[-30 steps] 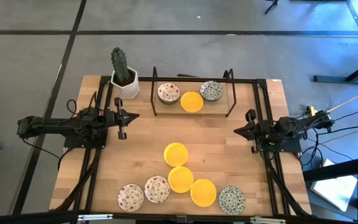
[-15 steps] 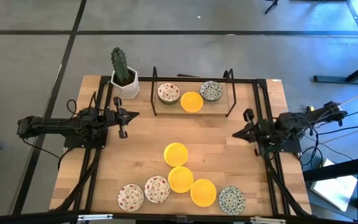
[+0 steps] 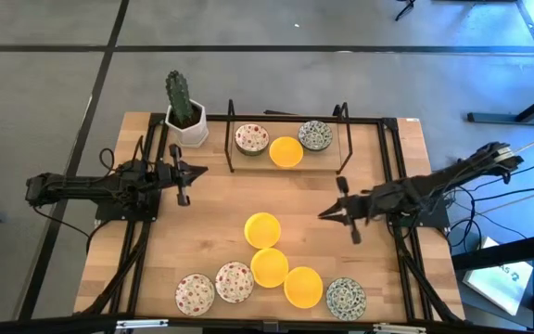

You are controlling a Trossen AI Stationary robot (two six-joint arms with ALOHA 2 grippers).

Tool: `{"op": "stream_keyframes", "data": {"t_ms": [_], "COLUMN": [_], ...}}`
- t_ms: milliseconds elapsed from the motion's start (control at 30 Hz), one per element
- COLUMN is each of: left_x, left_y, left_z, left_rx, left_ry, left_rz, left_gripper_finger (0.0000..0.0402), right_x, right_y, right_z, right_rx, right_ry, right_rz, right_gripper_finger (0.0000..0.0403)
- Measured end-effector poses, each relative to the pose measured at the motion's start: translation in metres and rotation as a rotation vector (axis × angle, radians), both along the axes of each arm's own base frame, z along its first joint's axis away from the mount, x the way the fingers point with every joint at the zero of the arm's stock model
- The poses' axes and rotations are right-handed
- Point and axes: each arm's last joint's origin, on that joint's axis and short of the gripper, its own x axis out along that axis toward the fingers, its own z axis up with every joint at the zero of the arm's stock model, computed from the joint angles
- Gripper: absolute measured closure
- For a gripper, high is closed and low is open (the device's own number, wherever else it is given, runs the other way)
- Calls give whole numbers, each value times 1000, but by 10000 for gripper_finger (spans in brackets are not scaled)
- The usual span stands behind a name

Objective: Pick & Place Mini bowls
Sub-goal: Stack the yellow bowl on the top of the yellow bowl on the shelf

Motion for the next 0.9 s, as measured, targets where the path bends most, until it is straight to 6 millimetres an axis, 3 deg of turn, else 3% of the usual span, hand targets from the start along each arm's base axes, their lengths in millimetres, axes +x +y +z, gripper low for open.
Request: {"op": "stream_keyframes", "data": {"t_ms": [133,467,667,900], "left_x": [0,0,0,0], "left_y": [1,1,1,1], "left_z": [0,0,-1,-1], "left_rx": [-3,-11,-11,-11], "left_ry": [-1,0,6,6], "left_rz": [18,18,17,17], "left_gripper_finger": [397,397,394,397], "right_x": [28,124,169,200], "right_y": [10,35,41,22], "right_z": [6,12,17,1], "right_rx": [-21,-179,-237,-225], "right_ry": [71,363,425,593], "right_rz": [-1,-112,-96,-108], "right_gripper_finger": [333,204,185,185]}}
